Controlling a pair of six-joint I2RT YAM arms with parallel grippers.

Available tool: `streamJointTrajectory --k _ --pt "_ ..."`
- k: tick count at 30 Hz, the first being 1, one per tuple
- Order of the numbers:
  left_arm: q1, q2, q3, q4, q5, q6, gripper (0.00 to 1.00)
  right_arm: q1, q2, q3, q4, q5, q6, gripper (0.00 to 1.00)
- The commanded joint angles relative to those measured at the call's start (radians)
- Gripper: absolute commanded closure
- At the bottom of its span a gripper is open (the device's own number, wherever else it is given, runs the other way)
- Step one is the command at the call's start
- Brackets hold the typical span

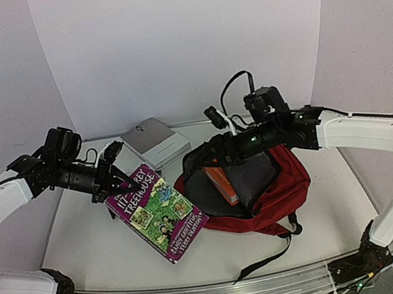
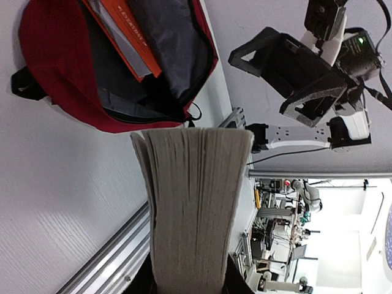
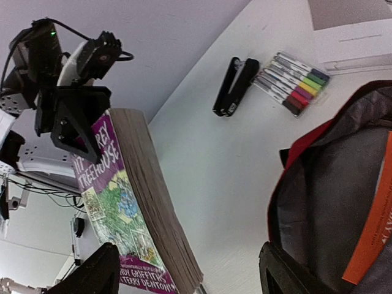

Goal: Pack the student bag
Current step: Pick up the book from the center of the board.

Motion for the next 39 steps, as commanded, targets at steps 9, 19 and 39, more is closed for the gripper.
streamJointTrajectory --k 9,19,39 --pt "0.109 -0.125 -0.033 0.140 -0.359 -0.197 1.00 0.009 0.106 0.088 -0.396 0.770 -0.083 0.19" --pt "0.111 -0.080 -0.013 0.147 -0.371 -0.207 1.00 0.010 0.338 0.218 -0.420 0.940 -0.154 0.21" --pt "0.105 -0.072 -0.019 0.211 -0.272 -0.261 1.00 -0.001 0.449 0.296 -0.418 1.000 -0.092 1.00"
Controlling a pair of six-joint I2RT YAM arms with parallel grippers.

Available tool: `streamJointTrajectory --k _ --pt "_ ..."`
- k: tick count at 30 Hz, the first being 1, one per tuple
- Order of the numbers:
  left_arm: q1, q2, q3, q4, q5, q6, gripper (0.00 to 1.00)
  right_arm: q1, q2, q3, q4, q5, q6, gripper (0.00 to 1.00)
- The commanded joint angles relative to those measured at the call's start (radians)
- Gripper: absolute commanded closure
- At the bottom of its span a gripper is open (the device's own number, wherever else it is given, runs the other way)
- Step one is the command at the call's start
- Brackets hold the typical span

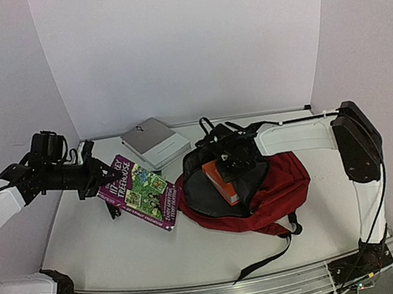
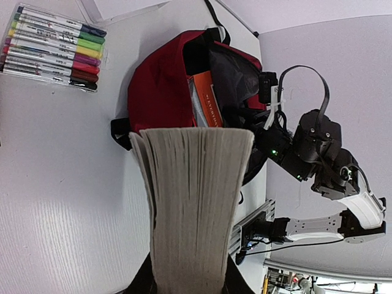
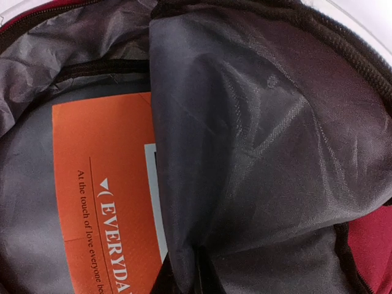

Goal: Pack the student bag
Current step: Pick up the book from the center of the board, then place the book in the student bag.

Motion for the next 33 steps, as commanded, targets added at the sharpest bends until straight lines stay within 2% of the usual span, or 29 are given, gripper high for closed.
streamJointTrajectory --k 1,7,14,19,26,33 --pt "-0.008 0.031 0.061 0.144 0.075 -0.062 1.00 -0.021 -0.045 0.013 -0.007 -0.031 0.030 1.00" --pt "-0.068 0.066 0.037 0.399 0.078 -0.202 1.00 -0.027 -0.188 -0.001 0.042 -0.144 0.084 1.00" --pt "-0.178 0.178 0.102 0.495 -0.027 -0.234 1.00 -0.027 -0.331 -0.055 0.113 -0.232 0.155 1.00" --pt "-0.210 0.266 0.099 0.633 -0.057 -0.287 1.00 -0.027 -0.378 -0.070 0.130 -0.268 0.179 1.00" --pt "-0.240 0.357 0.133 0.651 -0.149 -0.266 1.00 -0.027 -0.427 -0.087 0.147 -0.292 0.194 1.00" --pt "-0.288 0.465 0.132 0.805 -0.224 -0.299 1.00 -0.027 -0.451 -0.108 0.166 -0.299 0.201 1.00"
